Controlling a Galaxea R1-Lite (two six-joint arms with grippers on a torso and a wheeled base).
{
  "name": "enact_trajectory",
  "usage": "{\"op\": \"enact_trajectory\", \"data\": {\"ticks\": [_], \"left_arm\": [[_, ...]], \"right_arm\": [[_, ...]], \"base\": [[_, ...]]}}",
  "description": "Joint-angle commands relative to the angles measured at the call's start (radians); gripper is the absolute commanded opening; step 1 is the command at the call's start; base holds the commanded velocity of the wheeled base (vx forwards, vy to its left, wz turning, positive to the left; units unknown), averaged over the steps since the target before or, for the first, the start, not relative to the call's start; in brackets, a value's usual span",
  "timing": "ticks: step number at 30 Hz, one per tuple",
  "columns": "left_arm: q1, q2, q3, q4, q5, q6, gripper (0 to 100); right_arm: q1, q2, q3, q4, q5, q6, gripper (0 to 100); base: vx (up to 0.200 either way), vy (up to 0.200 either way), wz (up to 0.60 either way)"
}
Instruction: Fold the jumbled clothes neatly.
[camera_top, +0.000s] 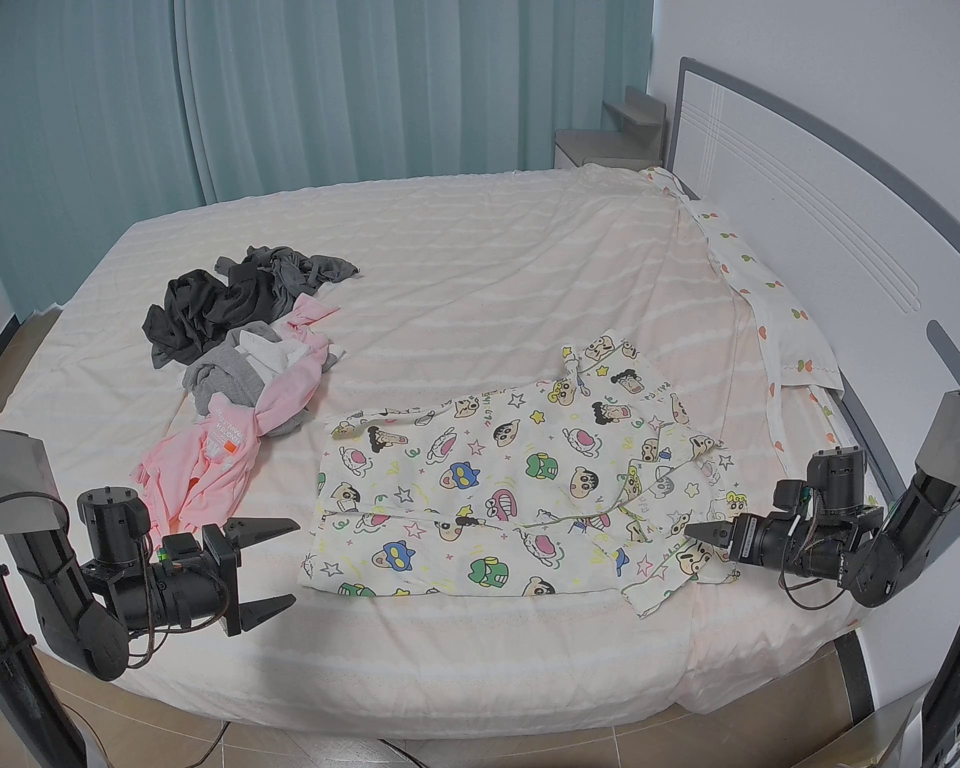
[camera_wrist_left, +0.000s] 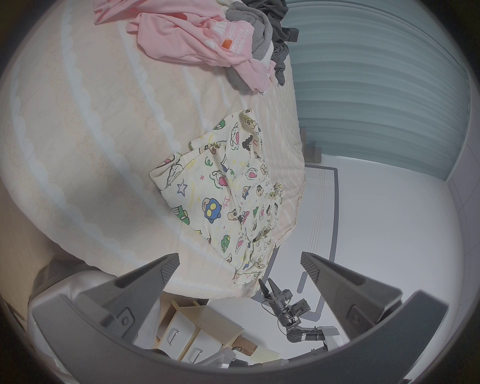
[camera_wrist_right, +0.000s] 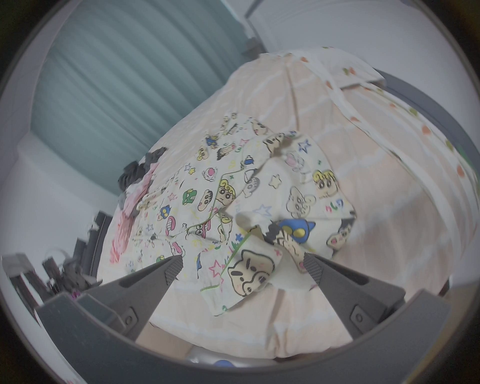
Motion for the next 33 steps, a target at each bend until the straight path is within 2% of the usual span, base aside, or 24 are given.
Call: {"op": "enact_trajectory", "data": {"ticks": [1,10,18,19,33], "left_arm": [[0.0,0.006,-0.001,-0.001,0.0,0.002,100],[-0.001,0.007,-0.001,-0.001,0.0,0.004,100],[-0.001,0.007,-0.001,-0.001,0.0,0.004,100],[-0.003,0.007,-0.001,-0.001,0.0,0.004,100],[-0.004,0.006,-0.001,-0.001,0.001,0.004,100]], "right_arm": [[-0.014,0.042,-0.062,0.028,0.036,-0.046,100],[-0.006,0.059,-0.141,0.11,0.052,-0.078,100],[0.014,0.076,-0.141,0.113,0.052,-0.082,100],[0.016,0.084,-0.142,0.113,0.052,-0.082,0],[0.0,0.061,-0.107,0.107,0.045,-0.101,0]], "base": [[0.0,0.0,0.0],[0.0,0.0,0.0],[0.0,0.0,0.0],[0.0,0.0,0.0],[0.0,0.0,0.0]]}}
